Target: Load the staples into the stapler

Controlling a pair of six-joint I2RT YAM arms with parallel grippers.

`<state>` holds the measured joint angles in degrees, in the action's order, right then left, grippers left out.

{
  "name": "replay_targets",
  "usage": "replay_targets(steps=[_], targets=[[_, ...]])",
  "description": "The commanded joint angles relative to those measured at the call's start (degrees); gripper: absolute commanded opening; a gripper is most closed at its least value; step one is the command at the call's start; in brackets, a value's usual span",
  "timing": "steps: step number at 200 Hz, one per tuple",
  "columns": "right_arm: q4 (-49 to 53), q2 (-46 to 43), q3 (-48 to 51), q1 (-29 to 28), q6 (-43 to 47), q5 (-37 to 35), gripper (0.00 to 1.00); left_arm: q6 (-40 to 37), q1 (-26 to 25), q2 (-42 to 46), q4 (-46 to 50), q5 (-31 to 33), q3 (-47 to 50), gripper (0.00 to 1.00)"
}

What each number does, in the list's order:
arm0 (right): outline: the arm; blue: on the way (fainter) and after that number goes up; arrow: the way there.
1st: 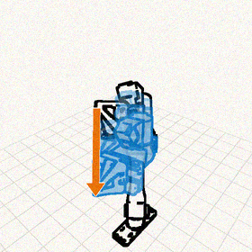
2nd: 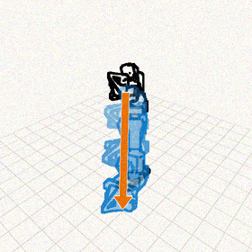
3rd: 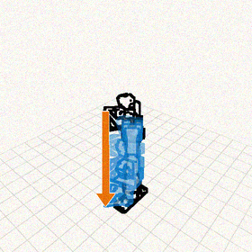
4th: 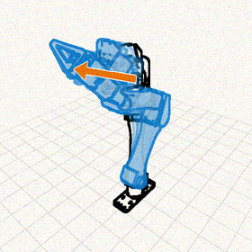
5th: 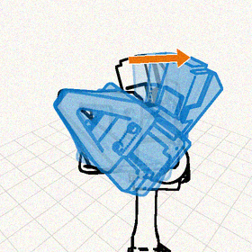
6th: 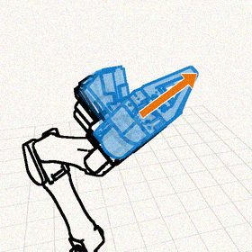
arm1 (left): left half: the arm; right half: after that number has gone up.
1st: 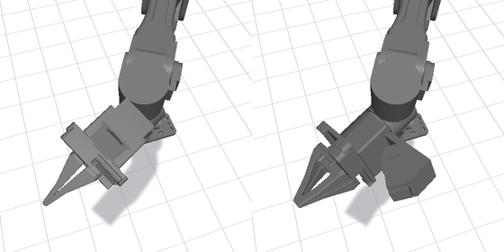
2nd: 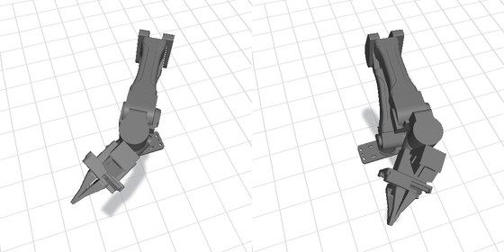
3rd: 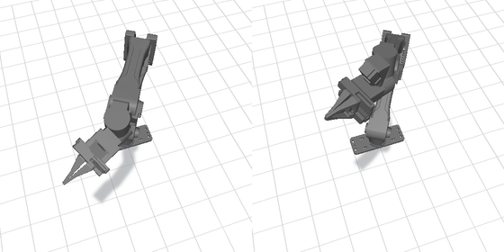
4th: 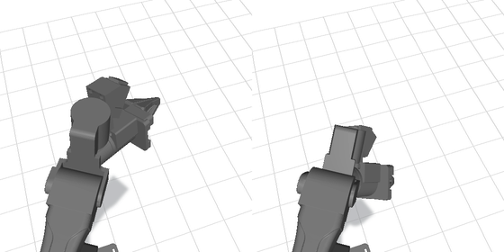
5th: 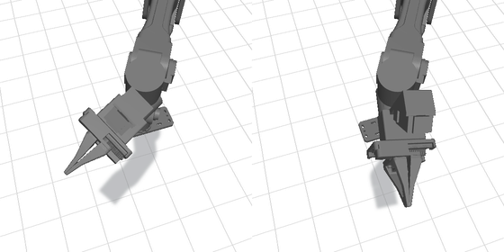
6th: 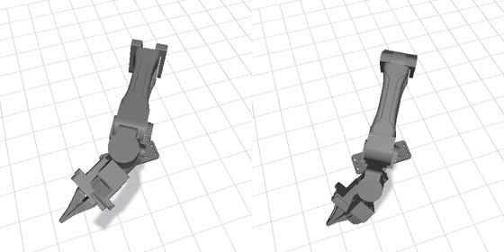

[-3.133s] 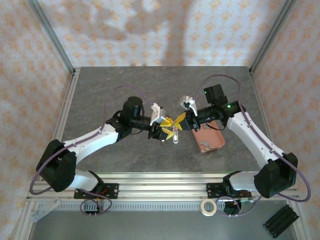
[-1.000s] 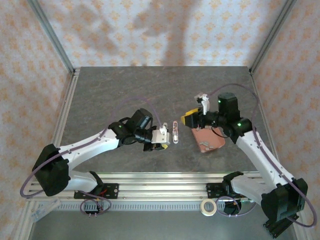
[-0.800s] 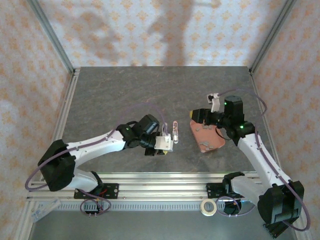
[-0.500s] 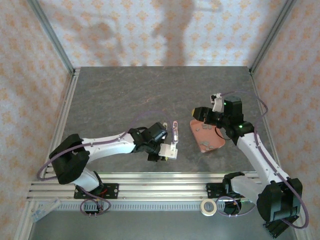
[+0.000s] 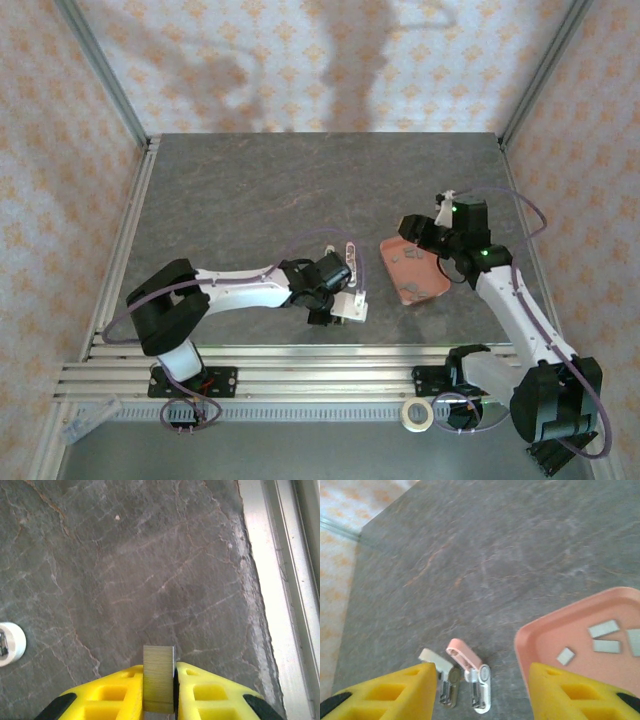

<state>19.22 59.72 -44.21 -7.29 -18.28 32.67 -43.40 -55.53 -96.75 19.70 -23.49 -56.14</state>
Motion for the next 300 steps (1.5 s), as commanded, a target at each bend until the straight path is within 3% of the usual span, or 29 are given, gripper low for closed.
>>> replay_targets(steps=[1,124,176,257,300], targets=[[2.77,-1.5,-0.36,0.61,-1.5,-4.59,0.51,-0.06,-0.59,-1.91,-0.47,1.21,-2.12,0.22],[3.67,-2.24,0.2,0.61,0.64,-4.08,0.51,-0.13,-0.55,-9.48,1.35,4.23,-9.93,0.25],[6.78,-1.58,-1.91,0.68,4.08,-0.75,0.54,2.43,-0.5,-5.57,-0.63,5.55,-7.55,0.33],[13.21,2.14,-6.59,-0.12,5.92,4.8,0.56,29.01,1.73,10.8,-24.3,16.2,7.67,0.53],[19.34,4.18,-9.19,-7.77,9.19,-0.75,0.54,48.3,6.23,16.84,-31.92,19.05,15.21,0.58]])
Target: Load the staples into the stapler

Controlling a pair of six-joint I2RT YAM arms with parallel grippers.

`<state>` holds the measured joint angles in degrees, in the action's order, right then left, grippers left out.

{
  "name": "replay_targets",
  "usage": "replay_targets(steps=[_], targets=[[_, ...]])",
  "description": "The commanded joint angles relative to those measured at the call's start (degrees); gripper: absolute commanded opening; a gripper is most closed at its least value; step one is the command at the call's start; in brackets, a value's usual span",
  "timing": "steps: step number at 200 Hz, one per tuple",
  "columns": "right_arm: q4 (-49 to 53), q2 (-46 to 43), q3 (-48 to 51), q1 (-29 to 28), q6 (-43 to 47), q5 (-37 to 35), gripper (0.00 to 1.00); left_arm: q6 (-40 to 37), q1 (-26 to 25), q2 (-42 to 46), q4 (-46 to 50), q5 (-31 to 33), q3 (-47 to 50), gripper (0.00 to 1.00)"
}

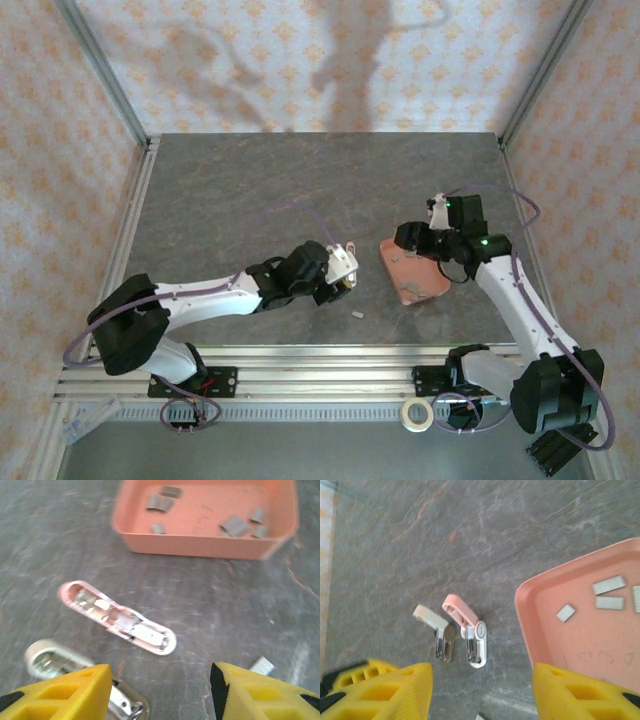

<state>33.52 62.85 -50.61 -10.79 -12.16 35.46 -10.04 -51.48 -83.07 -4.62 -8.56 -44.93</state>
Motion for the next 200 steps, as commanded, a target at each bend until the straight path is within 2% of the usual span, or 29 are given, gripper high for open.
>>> replay_targets(steps=[1,59,117,166,200], targets=[[5.19,1.14,-2.85,-4.48,3.09,-3.73,0.54,15.31,2.27,3.3,-7.68,4.23,4.21,0.58],[12.56,7.78,-6.37,-15.63,4.45,-12.88,0.5,30.3,4.79,11.31,-12.72,8.82,14.97,0.62],[17.13,15.37,-9.12,-26.9,5.12,-19.85,0.49,39.28,6.24,19.92,-4.56,11.59,19.94,0.72],[20.44,22.64,-11.47,-33.98,6.48,-24.09,0.49,45.36,6.43,29.0,-1.01,14.3,25.03,0.74],[20.95,27.5,-12.7,-37.39,7.21,-25.67,0.48,47.92,6.42,36.69,3.27,17.24,28.05,0.81]])
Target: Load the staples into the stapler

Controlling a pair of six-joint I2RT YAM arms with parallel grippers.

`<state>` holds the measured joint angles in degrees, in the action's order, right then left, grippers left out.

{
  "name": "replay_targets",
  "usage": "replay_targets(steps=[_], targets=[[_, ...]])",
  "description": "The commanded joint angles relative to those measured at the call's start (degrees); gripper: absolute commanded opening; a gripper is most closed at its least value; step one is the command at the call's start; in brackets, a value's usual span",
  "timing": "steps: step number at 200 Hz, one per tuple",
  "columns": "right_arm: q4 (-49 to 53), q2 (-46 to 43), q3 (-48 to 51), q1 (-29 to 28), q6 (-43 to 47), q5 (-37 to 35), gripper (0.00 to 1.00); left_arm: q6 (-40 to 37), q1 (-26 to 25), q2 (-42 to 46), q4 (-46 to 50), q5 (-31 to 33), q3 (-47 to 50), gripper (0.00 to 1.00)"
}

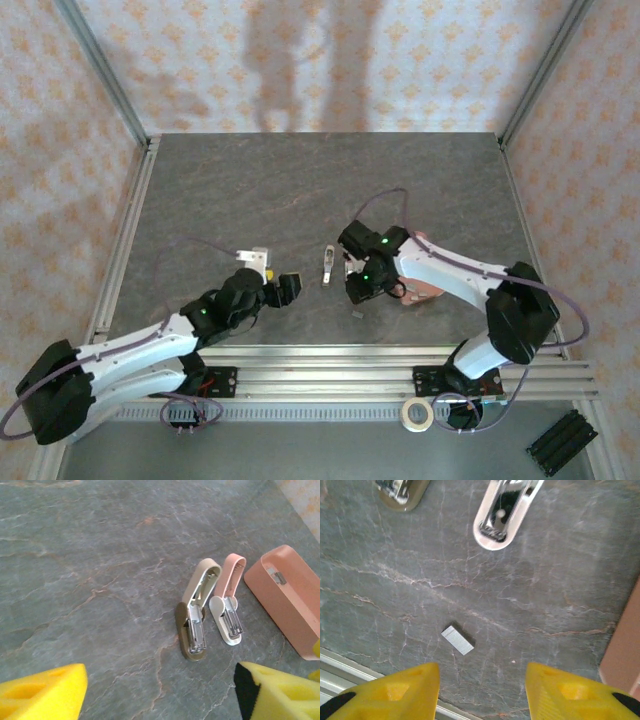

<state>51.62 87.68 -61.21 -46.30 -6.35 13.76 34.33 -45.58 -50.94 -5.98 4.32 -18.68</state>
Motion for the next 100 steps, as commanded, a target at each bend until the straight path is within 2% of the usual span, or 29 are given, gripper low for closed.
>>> replay_targets(steps=[1,57,100], targets=[[2.87,2.76,-2.17,-1.95,1.45,-3.99,0.48,3.55,0.51,4.81,4.69,4.42,1.89,0.81],[5.92,10.4,-5.98,-7.65,5.88,-7.35,0.43,1.56,0.58,15.74,10.89,8.99,4.68,0.83],[5.49,14.47,-7.08,-9.59,6.79,-7.31,0.42,1.8,0.65,17.47,12.43,9.19,5.41,0.83]])
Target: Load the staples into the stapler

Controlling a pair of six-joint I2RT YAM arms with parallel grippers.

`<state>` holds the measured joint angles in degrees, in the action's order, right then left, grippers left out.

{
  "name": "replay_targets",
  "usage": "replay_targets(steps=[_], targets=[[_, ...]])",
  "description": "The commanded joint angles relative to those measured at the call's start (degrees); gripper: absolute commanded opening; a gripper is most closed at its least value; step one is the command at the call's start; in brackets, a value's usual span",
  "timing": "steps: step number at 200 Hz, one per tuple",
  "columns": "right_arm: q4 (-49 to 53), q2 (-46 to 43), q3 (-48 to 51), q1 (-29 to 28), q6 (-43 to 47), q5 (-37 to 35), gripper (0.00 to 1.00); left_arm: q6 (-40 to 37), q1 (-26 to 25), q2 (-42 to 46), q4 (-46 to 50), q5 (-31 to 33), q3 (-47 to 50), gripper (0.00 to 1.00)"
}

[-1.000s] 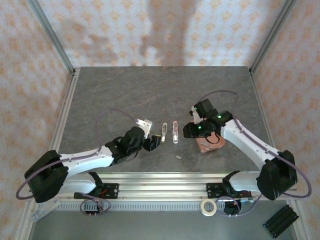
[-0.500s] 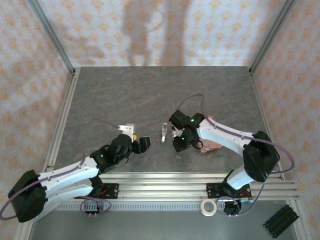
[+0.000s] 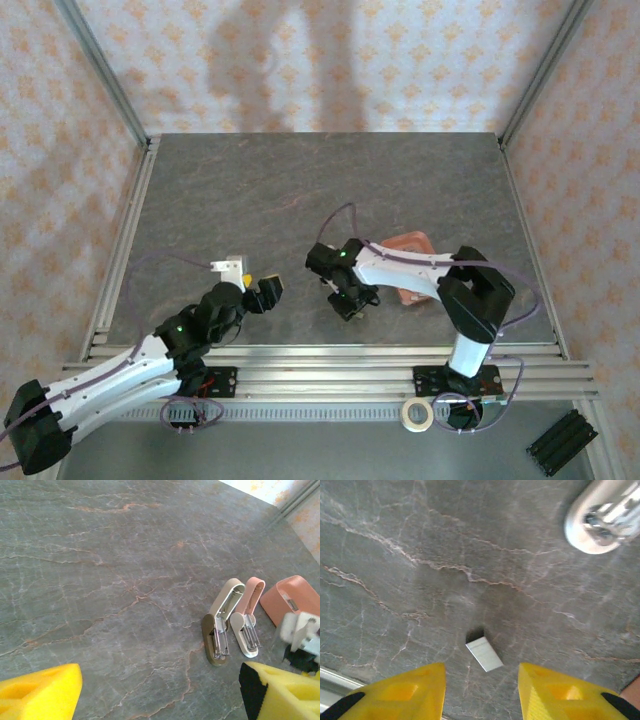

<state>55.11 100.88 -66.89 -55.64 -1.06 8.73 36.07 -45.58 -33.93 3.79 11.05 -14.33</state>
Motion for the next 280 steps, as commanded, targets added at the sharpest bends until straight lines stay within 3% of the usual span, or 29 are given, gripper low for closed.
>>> replay_targets(steps=[1,80,280], targets=[[1.96,1.3,-1.4,-0.26,1.5,-2.26,0.42,0.05,0.66,0.46,2.6,2.47,1.06,0.83],[0.61,3.23,-1.31,-0.31,0.9,-2.01,0.32,-0.13,0.59,-3.65,-0.02,1.61,0.7,0.83],[-3.23,4.77,2.42,-0.11,-3.56,-3.86,0.17,-0.65,0.63,-7.89,-3.87,0.44,0.18,0.82]])
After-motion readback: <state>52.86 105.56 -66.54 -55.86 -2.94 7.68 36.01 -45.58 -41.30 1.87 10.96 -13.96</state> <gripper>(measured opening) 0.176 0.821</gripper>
